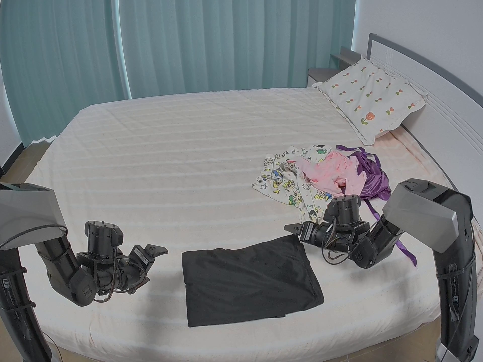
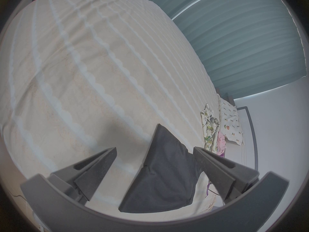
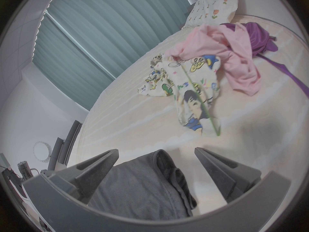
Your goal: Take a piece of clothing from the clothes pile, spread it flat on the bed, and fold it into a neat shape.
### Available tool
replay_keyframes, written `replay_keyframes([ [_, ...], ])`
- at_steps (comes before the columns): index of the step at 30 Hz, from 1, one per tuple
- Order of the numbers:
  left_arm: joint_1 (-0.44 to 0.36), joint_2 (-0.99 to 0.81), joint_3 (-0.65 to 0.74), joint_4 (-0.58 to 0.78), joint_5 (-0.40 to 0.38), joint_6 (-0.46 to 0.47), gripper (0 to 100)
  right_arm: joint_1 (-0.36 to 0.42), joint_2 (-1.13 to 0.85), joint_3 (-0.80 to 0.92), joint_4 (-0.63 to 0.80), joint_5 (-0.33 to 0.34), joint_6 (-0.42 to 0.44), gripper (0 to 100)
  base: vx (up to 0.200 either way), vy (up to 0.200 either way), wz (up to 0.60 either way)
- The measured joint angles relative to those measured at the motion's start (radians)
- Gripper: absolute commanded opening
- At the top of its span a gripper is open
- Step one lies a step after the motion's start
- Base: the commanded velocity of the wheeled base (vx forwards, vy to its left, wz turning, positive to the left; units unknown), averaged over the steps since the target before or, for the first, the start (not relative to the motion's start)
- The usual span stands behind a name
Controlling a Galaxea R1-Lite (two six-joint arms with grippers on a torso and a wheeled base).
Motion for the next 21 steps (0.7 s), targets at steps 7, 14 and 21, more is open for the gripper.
replay_keyframes([
  [7,-0.001,0.004,0.000,0.000,0.004,0.001,100,0.013,0.044,-0.027,-0.006,-0.001,0.000,0,0.000,0.000,0.00],
  [14,-0.003,0.007,-0.001,0.000,0.014,0.000,100,0.022,0.069,-0.037,-0.009,-0.003,0.004,0,0.000,0.000,0.00],
  [21,-0.003,0.009,-0.002,-0.001,0.015,0.000,100,0.001,0.078,-0.056,-0.019,-0.037,0.031,0,0.000,0.000,0.00],
])
